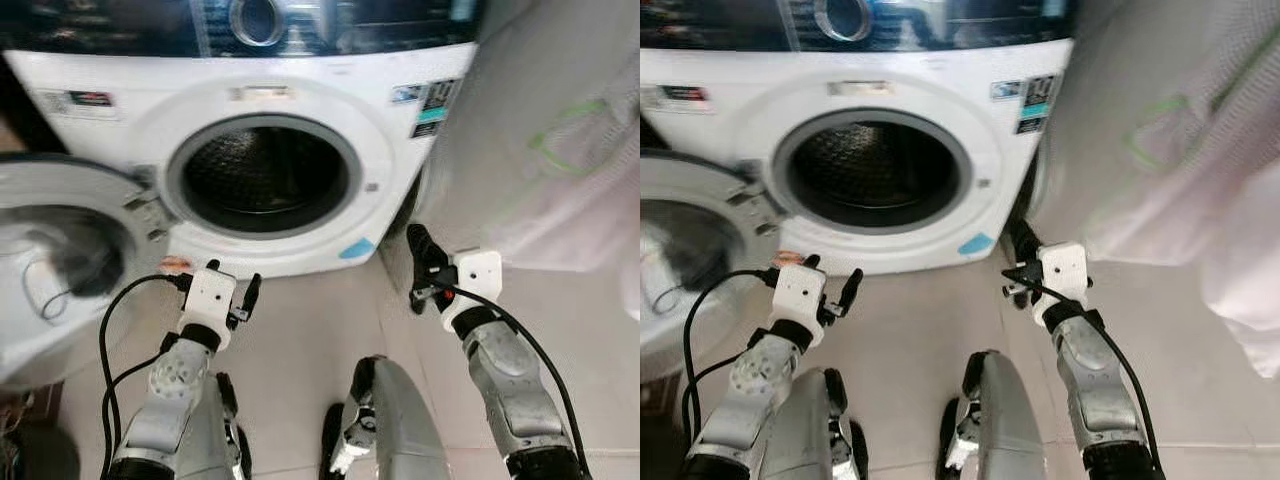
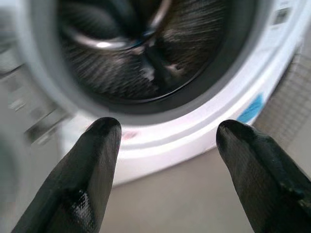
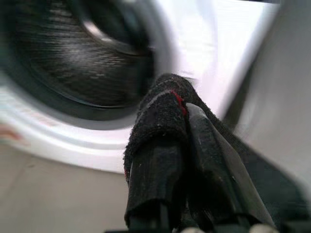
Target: Clothes washing
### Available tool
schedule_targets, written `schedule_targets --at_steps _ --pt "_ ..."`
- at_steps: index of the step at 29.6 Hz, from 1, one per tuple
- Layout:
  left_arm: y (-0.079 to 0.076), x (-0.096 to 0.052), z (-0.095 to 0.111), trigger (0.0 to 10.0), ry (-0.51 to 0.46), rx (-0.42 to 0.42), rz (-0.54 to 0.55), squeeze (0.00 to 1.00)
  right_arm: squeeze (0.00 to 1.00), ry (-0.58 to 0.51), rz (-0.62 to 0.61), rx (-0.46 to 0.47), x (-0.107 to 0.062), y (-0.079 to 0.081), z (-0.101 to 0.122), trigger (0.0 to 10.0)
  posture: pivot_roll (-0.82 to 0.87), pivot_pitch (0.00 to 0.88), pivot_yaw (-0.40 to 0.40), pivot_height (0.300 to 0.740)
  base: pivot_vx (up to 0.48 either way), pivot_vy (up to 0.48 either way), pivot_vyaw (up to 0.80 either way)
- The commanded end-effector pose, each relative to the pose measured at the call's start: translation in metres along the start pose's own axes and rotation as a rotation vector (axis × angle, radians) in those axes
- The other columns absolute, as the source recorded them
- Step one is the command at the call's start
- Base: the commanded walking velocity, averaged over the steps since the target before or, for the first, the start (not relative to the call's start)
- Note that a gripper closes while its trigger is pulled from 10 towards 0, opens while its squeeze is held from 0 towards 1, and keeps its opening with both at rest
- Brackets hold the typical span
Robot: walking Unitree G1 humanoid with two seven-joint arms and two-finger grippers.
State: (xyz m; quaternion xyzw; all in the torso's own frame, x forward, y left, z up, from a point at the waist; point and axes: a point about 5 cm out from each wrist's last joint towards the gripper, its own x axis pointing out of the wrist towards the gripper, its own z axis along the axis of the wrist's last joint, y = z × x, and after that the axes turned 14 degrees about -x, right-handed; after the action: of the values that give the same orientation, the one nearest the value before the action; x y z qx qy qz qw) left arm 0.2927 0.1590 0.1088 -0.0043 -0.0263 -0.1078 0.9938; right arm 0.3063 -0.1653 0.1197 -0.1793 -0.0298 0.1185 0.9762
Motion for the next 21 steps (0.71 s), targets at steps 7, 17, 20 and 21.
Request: schedule_targets --at_steps 7,17,20,21 --pt "-0.011 0.003 0.014 10.0 -0.018 -0.237 -0.072 0.00 0.00 0.011 0.018 0.021 -0.002 0.000 0.000 10.0 0.12 0.283 -0.106 0.577 0.000 0.000 0.50" --pt "-0.045 -0.007 0.033 10.0 0.002 -0.439 -0.404 1.00 0.00 0.002 0.136 0.046 -0.004 0.006 0.004 10.0 0.12 0.284 -0.104 0.577 0.000 0.000 0.00" --pt "-0.051 -0.011 0.035 10.0 0.025 -0.464 -0.472 1.00 0.00 -0.008 0.182 0.079 -0.006 0.006 0.005 10.0 0.12 0.284 -0.104 0.577 0.000 0.000 0.00" --pt "-0.054 -0.015 0.035 10.0 0.050 -0.479 -0.524 1.00 0.00 -0.012 0.230 0.109 -0.008 0.006 0.007 10.0 0.12 0.286 -0.104 0.577 0.000 0.000 0.00"
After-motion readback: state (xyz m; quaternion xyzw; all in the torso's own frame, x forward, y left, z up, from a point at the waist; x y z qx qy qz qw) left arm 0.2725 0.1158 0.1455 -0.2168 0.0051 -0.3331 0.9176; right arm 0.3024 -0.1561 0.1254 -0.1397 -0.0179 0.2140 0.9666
